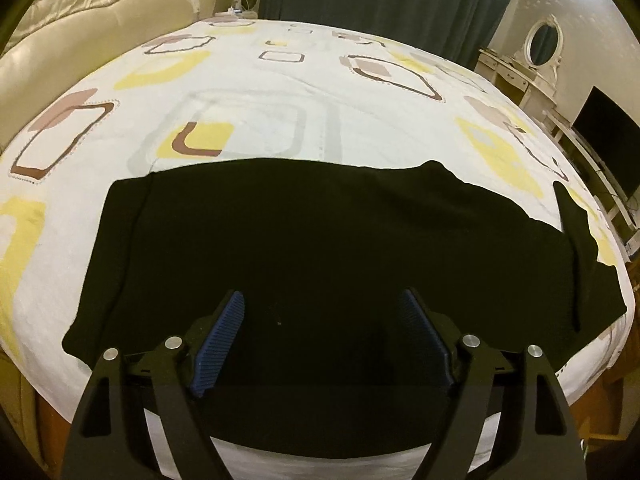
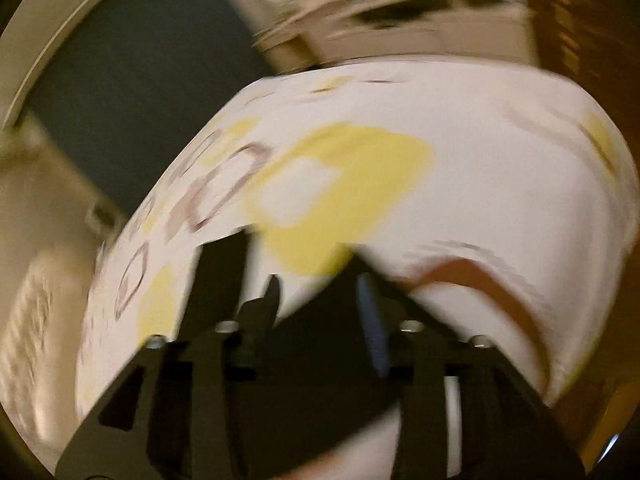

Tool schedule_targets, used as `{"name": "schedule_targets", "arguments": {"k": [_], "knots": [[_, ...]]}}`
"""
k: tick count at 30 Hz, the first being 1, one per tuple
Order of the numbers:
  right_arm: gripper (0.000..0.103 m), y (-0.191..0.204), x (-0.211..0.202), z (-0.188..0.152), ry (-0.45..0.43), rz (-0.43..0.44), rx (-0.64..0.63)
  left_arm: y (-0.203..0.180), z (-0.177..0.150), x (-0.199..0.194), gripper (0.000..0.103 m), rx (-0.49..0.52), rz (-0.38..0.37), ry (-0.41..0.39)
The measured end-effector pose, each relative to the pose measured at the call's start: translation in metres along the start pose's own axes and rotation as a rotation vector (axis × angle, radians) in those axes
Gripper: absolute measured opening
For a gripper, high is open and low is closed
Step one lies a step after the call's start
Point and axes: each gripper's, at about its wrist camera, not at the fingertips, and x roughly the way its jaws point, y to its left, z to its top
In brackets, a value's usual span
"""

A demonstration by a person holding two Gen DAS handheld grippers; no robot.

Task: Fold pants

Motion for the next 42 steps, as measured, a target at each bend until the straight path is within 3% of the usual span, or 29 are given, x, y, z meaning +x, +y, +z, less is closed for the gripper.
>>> {"name": "schedule_targets", "arguments": {"k": [3, 5, 8, 10, 12, 16, 19, 21, 22, 23, 24, 26, 27, 34, 38, 42], "knots": [[0.051, 0.067, 0.043, 0.013, 0.089, 0.064, -0.095, 0.005, -0.002, 0.003, 0.080, -0.023, -0.019, 0.006], [0.051, 0.111, 0.089, 0.022, 0.152, 0.063, -0.155, 0.006, -0.004, 0.003, 0.081, -0.026, -0.025, 0.001], [0.051, 0.162, 0.145, 0.013, 0.255, -0.007, -0.225, 0.005, -0.005, 0.002, 0.083, -0.020, -0.030, 0.000], [0.059, 0.187, 0.173, 0.007, 0.286, -0.102, -0.272, 0.006, -0.005, 0.002, 0.084, -0.026, -0.038, 0.002], [0.067, 0.202, 0.198, 0.002, 0.294, -0.194, -0.316, 0.008, -0.004, 0.002, 0.084, -0.039, -0.051, 0.005], [0.069, 0.215, 0.246, -0.005, 0.322, -0.357, -0.364, 0.012, -0.003, 0.003, 0.085, -0.053, -0.068, 0.012], [0.069, 0.209, 0.263, -0.011, 0.356, -0.418, -0.367, 0.013, -0.004, 0.005, 0.085, -0.052, -0.066, 0.014], [0.061, 0.207, 0.268, -0.010, 0.346, -0.419, -0.355, 0.012, -0.005, 0.005, 0.085, -0.046, -0.060, 0.013], [0.056, 0.205, 0.266, -0.009, 0.343, -0.419, -0.353, 0.013, -0.004, 0.006, 0.085, -0.042, -0.057, 0.012], [0.038, 0.204, 0.264, -0.006, 0.336, -0.415, -0.353, 0.012, -0.005, 0.006, 0.085, -0.039, -0.054, 0.011], [0.028, 0.200, 0.258, -0.002, 0.333, -0.389, -0.336, 0.011, -0.005, 0.006, 0.085, -0.037, -0.052, 0.011], [0.013, 0.190, 0.247, 0.006, 0.334, -0.312, -0.267, 0.011, -0.006, 0.006, 0.085, -0.035, -0.047, 0.010], [0.010, 0.185, 0.238, 0.010, 0.327, -0.266, -0.229, 0.011, -0.006, 0.006, 0.085, -0.037, -0.046, 0.010], [0.008, 0.120, 0.116, 0.032, 0.153, 0.033, -0.088, 0.009, -0.007, 0.006, 0.085, -0.025, -0.029, 0.007], [0.007, 0.053, 0.049, 0.028, 0.056, 0.072, 0.011, 0.008, -0.007, 0.006, 0.085, -0.029, -0.021, 0.008], [0.007, -0.016, 0.009, 0.010, 0.016, 0.062, 0.132, 0.009, -0.007, 0.005, 0.085, -0.037, -0.024, 0.008]]}}
